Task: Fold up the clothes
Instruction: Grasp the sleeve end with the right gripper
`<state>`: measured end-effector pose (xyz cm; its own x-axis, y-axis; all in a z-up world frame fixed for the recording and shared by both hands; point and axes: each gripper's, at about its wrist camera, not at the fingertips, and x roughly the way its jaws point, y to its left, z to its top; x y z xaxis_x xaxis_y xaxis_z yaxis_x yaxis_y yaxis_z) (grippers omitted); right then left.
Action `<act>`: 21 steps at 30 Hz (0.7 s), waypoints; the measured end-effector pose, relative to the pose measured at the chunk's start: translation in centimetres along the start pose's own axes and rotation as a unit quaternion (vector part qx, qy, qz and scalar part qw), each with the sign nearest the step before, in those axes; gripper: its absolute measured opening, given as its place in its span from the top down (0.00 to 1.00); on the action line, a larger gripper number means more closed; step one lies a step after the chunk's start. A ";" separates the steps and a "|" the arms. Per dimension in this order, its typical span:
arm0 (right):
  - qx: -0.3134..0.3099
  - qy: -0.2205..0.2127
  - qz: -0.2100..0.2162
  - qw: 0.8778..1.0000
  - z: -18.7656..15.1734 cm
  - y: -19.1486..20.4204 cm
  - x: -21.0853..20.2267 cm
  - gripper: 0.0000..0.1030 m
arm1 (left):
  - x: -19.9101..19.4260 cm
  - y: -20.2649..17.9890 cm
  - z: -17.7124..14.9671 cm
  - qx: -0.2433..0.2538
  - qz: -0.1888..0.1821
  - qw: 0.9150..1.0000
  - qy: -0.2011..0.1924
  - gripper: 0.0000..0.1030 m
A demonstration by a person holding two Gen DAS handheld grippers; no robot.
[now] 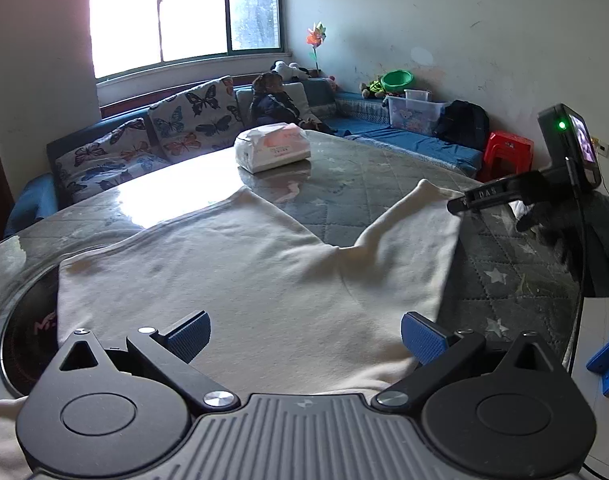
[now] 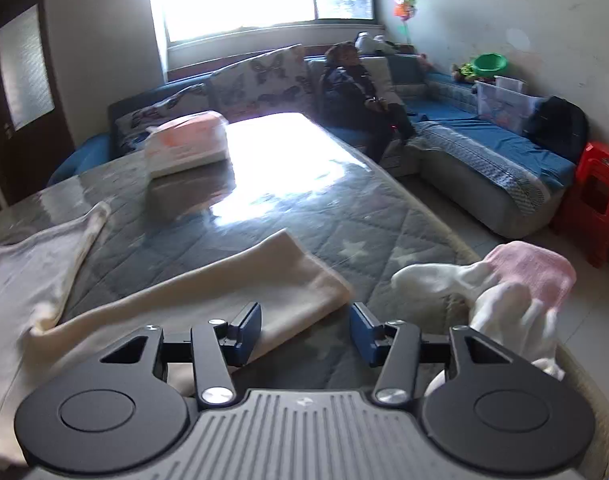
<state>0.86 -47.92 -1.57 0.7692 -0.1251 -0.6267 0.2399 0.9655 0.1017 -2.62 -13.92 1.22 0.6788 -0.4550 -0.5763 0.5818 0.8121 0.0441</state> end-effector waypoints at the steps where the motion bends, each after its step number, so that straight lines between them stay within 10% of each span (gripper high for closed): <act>1: 0.002 -0.001 -0.004 1.000 0.0 -0.1 0.2 0.54 | 0.1 -0.1 0.0 0.000 -0.001 1.000 0.001 0.00; 9: 0.000 -0.013 -0.022 1.000 0.2 0.2 1.0 0.87 | 0.7 -0.4 0.0 -0.001 0.000 1.000 0.010 0.00; 21: 0.020 -0.053 0.003 0.998 0.5 -1.1 -2.0 0.94 | 2.9 -1.1 0.2 0.016 0.020 0.999 0.024 0.00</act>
<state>-0.67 -48.89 -0.05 0.8283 -0.1450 -0.5412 0.2576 0.9564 0.1379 -1.25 -16.23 -0.34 0.6799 -0.4040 -0.6120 0.5691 0.8170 0.0929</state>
